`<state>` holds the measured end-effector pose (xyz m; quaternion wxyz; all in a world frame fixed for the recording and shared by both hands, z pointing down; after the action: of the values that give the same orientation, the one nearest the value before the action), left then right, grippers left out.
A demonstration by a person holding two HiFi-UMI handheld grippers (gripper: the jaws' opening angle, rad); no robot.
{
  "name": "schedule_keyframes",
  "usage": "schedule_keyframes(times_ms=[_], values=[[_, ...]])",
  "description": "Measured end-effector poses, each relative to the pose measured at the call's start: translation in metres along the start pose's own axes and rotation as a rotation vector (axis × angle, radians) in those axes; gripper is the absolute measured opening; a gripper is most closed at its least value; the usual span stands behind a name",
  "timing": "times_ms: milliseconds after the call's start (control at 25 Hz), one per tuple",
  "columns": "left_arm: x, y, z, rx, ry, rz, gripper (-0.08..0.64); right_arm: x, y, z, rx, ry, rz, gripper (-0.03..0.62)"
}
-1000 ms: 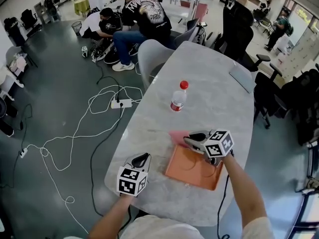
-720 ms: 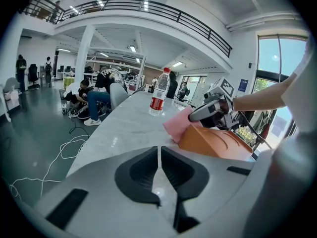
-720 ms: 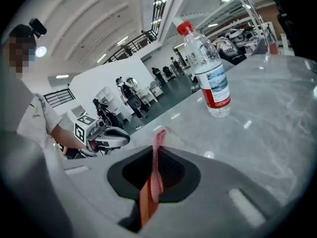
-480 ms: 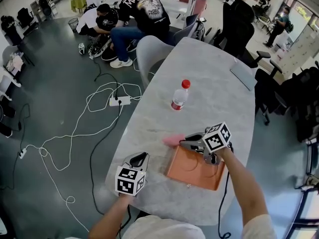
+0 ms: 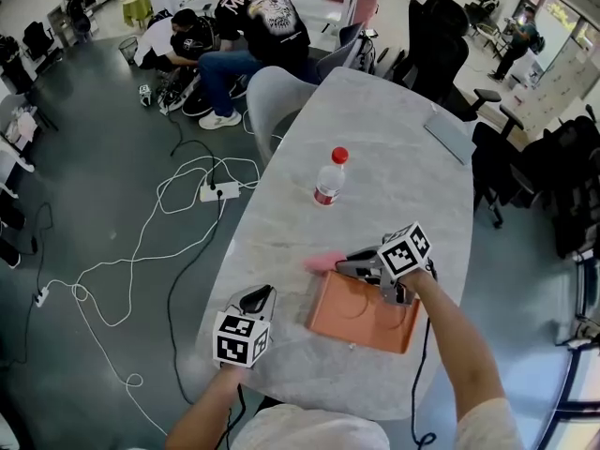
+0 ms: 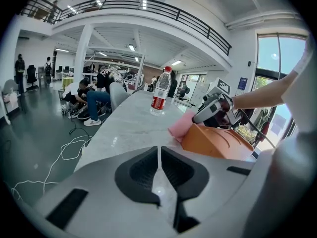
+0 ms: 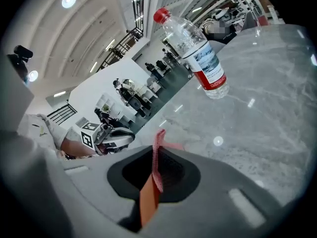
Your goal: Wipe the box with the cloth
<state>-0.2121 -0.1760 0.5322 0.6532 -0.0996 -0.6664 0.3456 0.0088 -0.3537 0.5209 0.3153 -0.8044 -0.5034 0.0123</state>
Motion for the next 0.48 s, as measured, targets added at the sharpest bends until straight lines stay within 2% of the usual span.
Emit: schedule_keyframes(times_ms=[480], values=[[-0.007,0.004,-0.016,-0.03,-0.004,-0.003,0.026,0.011,0.019,-0.002,-0.01,0.011,0.0,0.015]])
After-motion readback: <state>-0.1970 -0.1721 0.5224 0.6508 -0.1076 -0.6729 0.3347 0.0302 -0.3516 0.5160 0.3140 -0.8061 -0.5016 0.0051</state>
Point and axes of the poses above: the fingertips, and each gripper's own axes: y backward along the fingers, z to its left, x out of its underside, the point moved 9 cm from there along y, backward along the fingers, and after that the axes turned 13 degrees about -y, right-handed, at the moved point
